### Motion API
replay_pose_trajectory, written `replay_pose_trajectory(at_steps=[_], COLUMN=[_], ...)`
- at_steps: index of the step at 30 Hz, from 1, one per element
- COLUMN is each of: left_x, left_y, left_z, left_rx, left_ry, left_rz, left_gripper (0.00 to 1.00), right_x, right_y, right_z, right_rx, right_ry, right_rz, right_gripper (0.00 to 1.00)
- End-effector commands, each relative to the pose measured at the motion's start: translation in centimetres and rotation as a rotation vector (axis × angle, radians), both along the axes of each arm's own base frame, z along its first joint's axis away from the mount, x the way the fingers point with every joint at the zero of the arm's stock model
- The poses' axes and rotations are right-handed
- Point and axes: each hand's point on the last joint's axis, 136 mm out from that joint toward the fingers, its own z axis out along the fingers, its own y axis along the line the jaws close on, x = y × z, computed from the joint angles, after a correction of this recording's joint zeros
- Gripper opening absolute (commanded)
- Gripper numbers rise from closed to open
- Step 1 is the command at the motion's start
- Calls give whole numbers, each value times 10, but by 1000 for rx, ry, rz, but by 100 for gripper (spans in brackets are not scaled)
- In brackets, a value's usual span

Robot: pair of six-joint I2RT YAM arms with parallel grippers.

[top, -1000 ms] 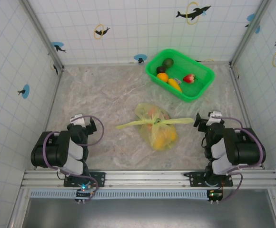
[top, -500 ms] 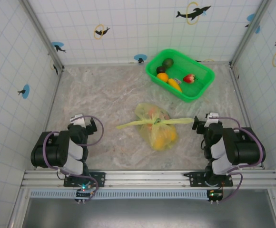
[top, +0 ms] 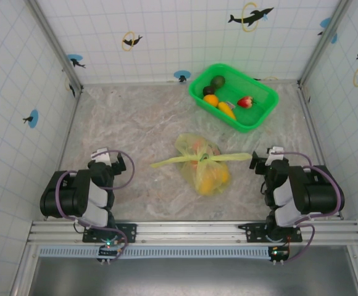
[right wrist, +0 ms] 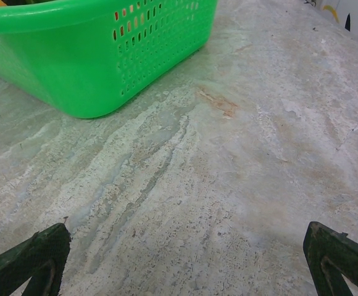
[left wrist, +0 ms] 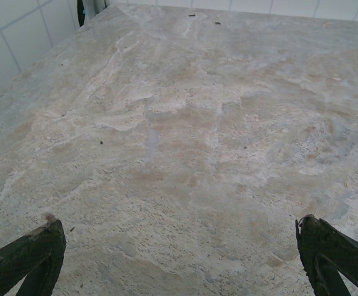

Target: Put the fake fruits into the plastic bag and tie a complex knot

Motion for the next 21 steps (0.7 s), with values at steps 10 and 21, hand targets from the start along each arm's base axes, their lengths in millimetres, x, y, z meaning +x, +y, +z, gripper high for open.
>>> replay_pose_trajectory(at_steps=[10, 21], left_x=[2, 2], left_y=[0, 0], left_z=[7, 7], left_rx=[-15, -15], left_ry=[-31, -30], left_rz=[-3, -3], left_gripper=[98, 98], right_x=[1, 1], right_y=[-1, -1], right_z=[6, 6], right_rx=[-1, -1], right_ry=[-24, -24], right_rz=[-4, -4], right_gripper=[100, 100])
